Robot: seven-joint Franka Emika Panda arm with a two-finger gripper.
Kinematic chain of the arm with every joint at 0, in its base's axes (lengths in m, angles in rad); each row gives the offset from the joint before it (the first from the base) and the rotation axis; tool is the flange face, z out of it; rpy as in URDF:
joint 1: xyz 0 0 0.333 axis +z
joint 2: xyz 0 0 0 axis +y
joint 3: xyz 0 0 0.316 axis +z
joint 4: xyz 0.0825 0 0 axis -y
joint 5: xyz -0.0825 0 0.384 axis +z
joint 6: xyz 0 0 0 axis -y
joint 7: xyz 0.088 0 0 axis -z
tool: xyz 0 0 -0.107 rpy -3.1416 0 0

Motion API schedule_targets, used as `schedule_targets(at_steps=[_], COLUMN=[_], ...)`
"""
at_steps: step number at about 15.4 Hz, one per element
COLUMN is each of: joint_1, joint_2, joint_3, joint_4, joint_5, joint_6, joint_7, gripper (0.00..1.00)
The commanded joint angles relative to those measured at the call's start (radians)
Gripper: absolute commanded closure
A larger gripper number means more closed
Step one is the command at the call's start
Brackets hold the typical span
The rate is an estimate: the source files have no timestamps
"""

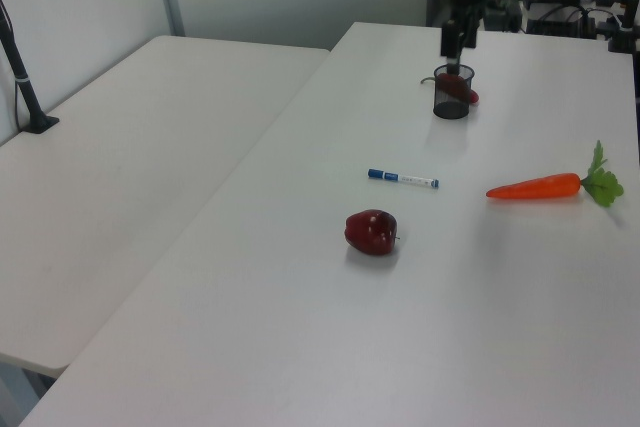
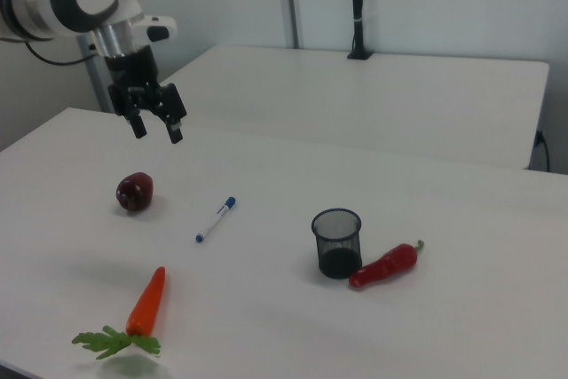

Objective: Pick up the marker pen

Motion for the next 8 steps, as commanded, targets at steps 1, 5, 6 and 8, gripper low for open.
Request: schedule_targets(at_steps=[1, 5, 6, 8], joint_1=[-0.027, -0.051, -0.051, -0.053], joint_2=[-0.093, -0.107, -0.106, -0.104], joint_3=[-0.028, -0.031, -0.03, -0.03], joint_4=[-0.03, -0.025, -0.025, -0.024], joint_5=[0.07, 0.095, 0.095, 0.095], joint_6=[-0.067, -0.093, -0.093, -0.091], joint_7=[-0.096, -0.133, -0.131, -0.131], gripper=[0.0, 0.0, 0.0, 0.0])
